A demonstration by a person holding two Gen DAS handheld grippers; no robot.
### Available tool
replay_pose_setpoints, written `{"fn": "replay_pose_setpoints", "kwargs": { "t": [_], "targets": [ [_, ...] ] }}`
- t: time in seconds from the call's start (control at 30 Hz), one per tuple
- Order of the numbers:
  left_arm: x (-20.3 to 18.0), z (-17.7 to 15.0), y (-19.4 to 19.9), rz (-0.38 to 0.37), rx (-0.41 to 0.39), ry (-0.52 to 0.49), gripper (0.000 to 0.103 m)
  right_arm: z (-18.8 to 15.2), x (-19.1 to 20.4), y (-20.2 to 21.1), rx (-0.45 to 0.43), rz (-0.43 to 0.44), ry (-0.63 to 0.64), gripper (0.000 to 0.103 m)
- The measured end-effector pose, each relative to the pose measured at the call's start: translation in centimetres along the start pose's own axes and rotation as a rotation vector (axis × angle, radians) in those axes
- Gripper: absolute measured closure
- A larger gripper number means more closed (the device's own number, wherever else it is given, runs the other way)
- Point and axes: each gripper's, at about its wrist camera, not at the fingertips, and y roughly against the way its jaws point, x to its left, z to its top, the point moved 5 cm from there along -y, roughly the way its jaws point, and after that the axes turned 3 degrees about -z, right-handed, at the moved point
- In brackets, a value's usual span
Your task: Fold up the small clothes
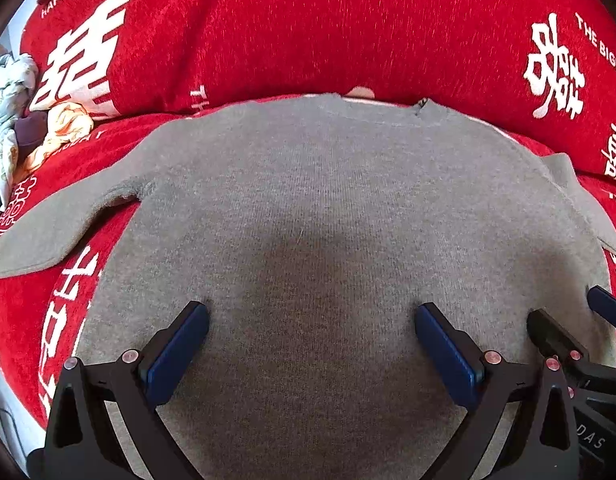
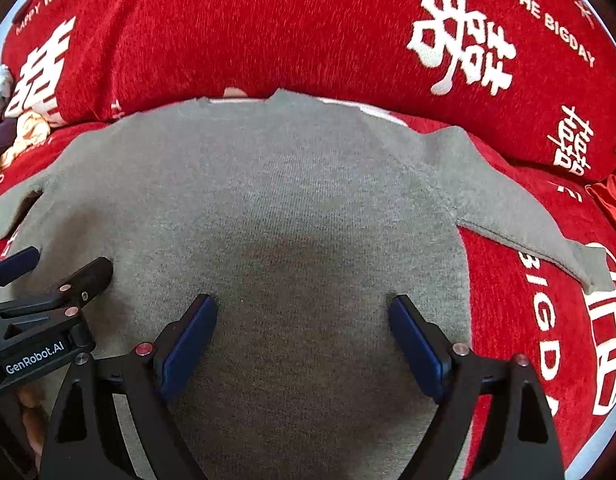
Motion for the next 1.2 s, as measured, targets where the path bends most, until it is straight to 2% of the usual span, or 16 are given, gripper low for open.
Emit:
{"fn": "replay_pose_setpoints", "kwargs": {
  "t": [0.1, 0.17, 0.27, 0.47, 0.87, 1.2],
  "targets": [
    [-0.1, 0.3, 0.1, 0.022, 0.058, 0.012, 0.0, 0.7, -0.1, 0.0, 0.058, 0.012, 0.013, 0.013],
    [-0.3, 0.4, 0.5, 0.032, 0.074, 0.014, 0.0, 1.2, -0.3, 0.5, 0.059, 0.012, 0.017, 0.013],
    [-0.8, 0.8, 1.5, 0.05, 0.061, 0.004, 0.0, 2.0, -0.6, 2.1, 0.016, 0.01, 0.024, 0.013],
    [-2.0, 1.7, 2.7, 0.045, 0.063, -0.005, 0.0, 3.2, -2.0, 3.6, -0.003, 0.019, -0.001, 0.013],
    [-5.6, 3.2, 3.7, 0.062, 0.048, -0.04, 0.0, 3.9, -6.3, 3.8, -0.026, 0.029, -0.074, 0.013],
    [-10.6, 3.5, 3.5, 0.074, 0.037, -0.11, 0.0, 2.9, -10.4, 3.0, -0.014, 0.028, -0.133, 0.013]
  ]
}}
